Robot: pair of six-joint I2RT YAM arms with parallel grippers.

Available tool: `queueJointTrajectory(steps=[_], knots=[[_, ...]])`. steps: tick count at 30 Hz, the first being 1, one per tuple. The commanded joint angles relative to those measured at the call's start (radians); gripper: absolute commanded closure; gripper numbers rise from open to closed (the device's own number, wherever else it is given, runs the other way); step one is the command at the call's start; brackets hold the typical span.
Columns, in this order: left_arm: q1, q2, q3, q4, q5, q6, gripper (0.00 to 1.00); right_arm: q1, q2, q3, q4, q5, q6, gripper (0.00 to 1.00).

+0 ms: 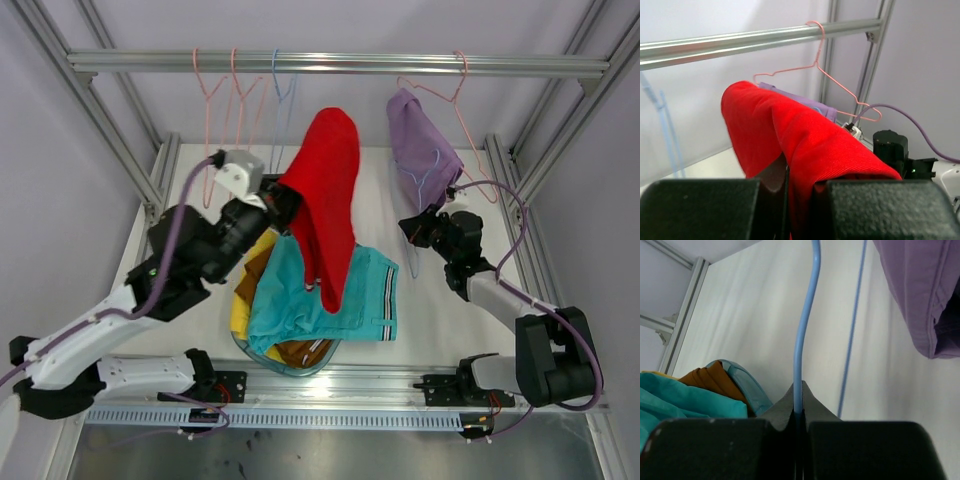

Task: Remove the trousers from the hanger
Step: Remove the trousers from the hanger, then place the trousers in the bin.

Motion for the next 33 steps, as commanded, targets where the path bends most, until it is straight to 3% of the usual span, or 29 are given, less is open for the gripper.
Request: queueJointTrajectory(steps=[1, 9, 19, 25, 33], knots=[[-0.007, -0.138, 0.038, 0.107, -0.075, -0.030, 0.99, 0.003, -0.033, -0.008, -0.009, 0.024, -0.016, 1.00], [-0.007, -0.469, -0.215, 0.059, -0.142, -0.031, 0.99, 0.001, -0.059, -0.050, -0.023, 0.033, -0.017, 1.00], [-0.007, -0.727, -0.380, -0.120, -0.121, -0.104, 0.99, 0.000, -0.054, -0.070, -0.035, 0.033, -0.027, 1.00], [-0.007, -0.724, -0.442, -0.158, -0.017, -0.128, 0.99, -0.002, -0.030, -0.085, -0.014, 0.038, -0.022, 1.00], [-0.006, -0.574, -0.513, -0.128, 0.158, -0.185, 0.99, -0.014, 0.007, -0.090, 0.002, 0.036, -0.030, 1.00]])
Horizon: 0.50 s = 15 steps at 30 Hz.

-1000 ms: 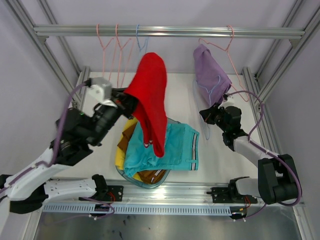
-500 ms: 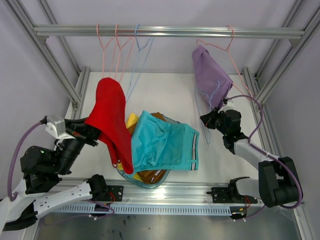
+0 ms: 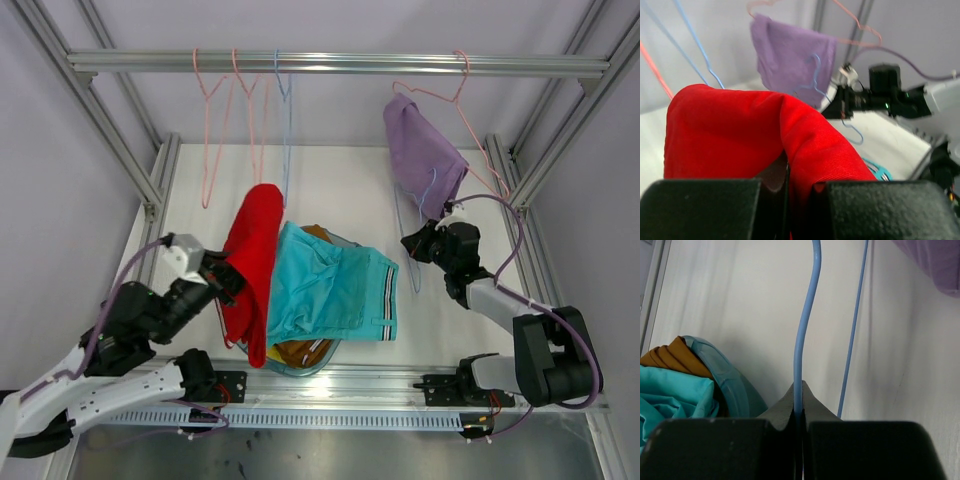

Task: Remove the trousers from the hanger
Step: Place the trousers in the bin.

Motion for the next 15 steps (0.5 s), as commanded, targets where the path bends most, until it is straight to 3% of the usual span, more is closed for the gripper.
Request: queueJointTrajectory(steps=[1, 11, 14, 15], knots=[[-0.003, 0.082, -0.007, 0.117, 0.155, -0.055, 0.96, -0.011, 0.016, -0.007, 0.058, 0.013, -0.012, 1.00], [-0.003, 0.290, 0.012, 0.143, 0.304, -0.128, 0.93, -0.016, 0.012, -0.031, 0.073, 0.001, 0.001, 1.00], [-0.008, 0.364, 0.010, 0.142, 0.362, -0.158, 0.64, -0.014, -0.002, -0.045, 0.083, 0.004, 0.006, 1.00], [-0.011, 0.382, 0.027, 0.127, 0.359, -0.169, 0.50, -0.017, -0.002, -0.050, 0.086, 0.004, 0.007, 1.00]])
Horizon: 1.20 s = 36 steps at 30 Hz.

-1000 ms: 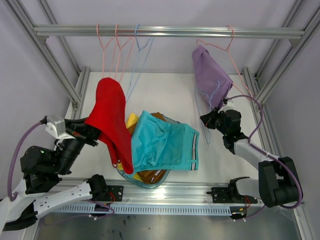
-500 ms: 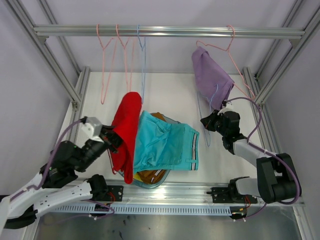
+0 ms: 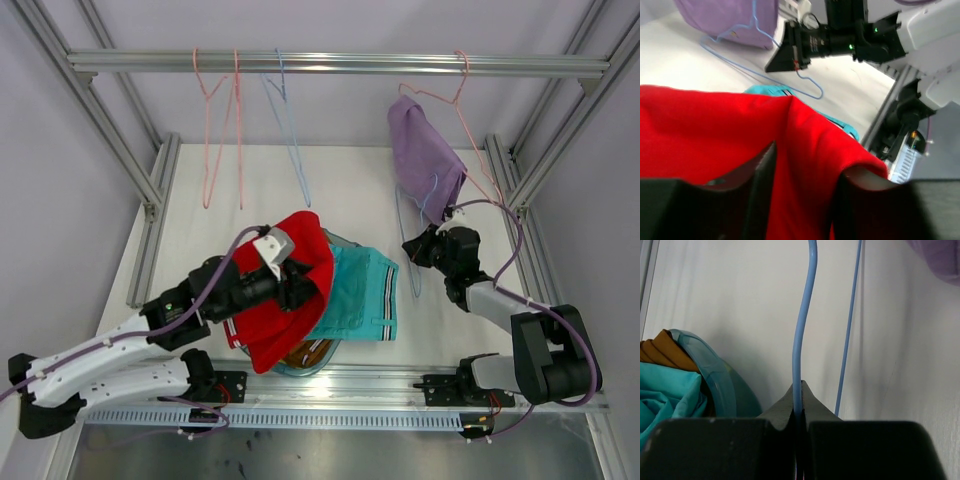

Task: Remove the trousers from the hanger
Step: Place the trousers in the bin.

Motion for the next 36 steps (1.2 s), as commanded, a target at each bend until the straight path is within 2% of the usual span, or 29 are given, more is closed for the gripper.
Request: queueJointTrajectory(steps=[1, 3, 6, 11, 17, 21, 25, 29, 36], knots=[[-0.014, 0.052, 0.038, 0.066, 0.089, -0.071, 0.44, -0.007, -0.018, -0.018, 0.060, 0.005, 0.007, 1.00], [-0.035, 0.071, 0.031, 0.057, 0.077, -0.069, 0.32, -0.006, -0.018, -0.023, 0.060, 0.005, 0.007, 1.00], [-0.064, 0.071, 0.034, 0.035, 0.026, -0.069, 0.24, -0.009, -0.021, -0.027, 0.063, 0.003, 0.006, 1.00], [-0.145, 0.048, 0.075, -0.012, -0.039, -0.051, 0.20, -0.007, -0.027, -0.024, 0.063, -0.004, 0.015, 1.00], [-0.152, 0.023, 0.095, -0.060, -0.144, -0.048, 0.18, -0.006, -0.053, -0.038, 0.049, -0.006, 0.010, 1.00], [-0.152, 0.051, 0.066, -0.150, -0.372, -0.158, 0.17, -0.007, -0.073, -0.055, 0.047, -0.008, 0.007, 1.00], [-0.150, 0.121, 0.034, -0.210, -0.489, -0.230, 0.14, -0.009, -0.080, -0.075, 0.060, -0.012, 0.012, 1.00], [-0.103, 0.210, 0.003, -0.276, -0.465, -0.374, 0.11, -0.007, -0.093, -0.078, 0.052, -0.012, 0.010, 1.00], [-0.087, 0.374, -0.052, -0.317, -0.343, -0.505, 0.11, -0.009, -0.132, -0.081, 0.028, -0.008, 0.007, 1.00]])
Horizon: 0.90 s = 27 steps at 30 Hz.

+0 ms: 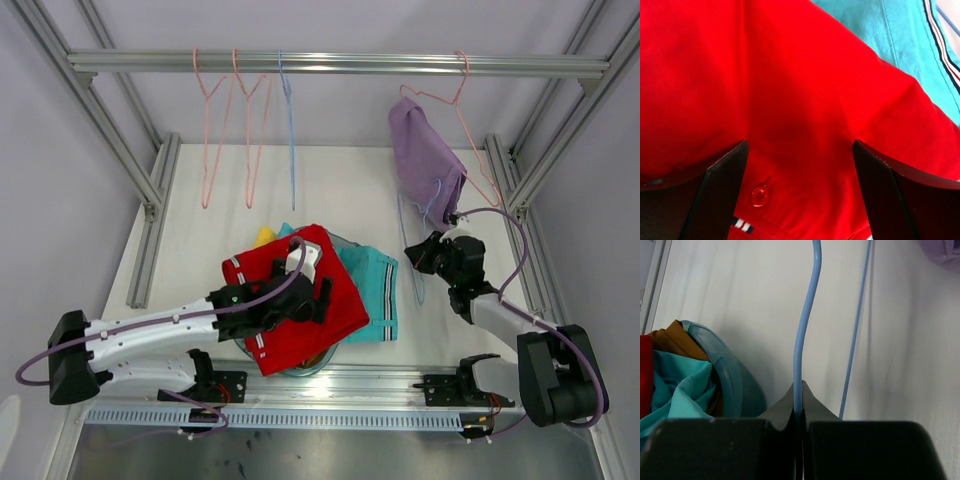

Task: Remove the trousers from the hanger
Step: Place the trousers in the bin.

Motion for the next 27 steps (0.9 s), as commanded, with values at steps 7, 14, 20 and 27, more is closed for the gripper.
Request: queueJointTrajectory(steps=[7, 14, 20, 27], knots=[[0.005, 0.033, 0.035, -0.156, 0.040, -0.142, 0.11, -0.005, -0.070, 0.016, -0.020, -0.002, 0.008, 1.00], [0.007, -0.073, 0.324, -0.194, -0.059, 0.043, 0.08, 0.009, -0.121, 0.037, -0.086, -0.005, -0.010, 1.00], [0.074, -0.091, 0.457, -0.003, -0.108, 0.285, 0.01, 0.069, -0.170, 0.106, -0.207, 0.027, -0.051, 1.00], [0.318, -0.114, 0.364, 0.195, -0.039, 0.361, 0.01, 0.159, -0.196, 0.224, -0.344, 0.041, -0.099, 1.00]])
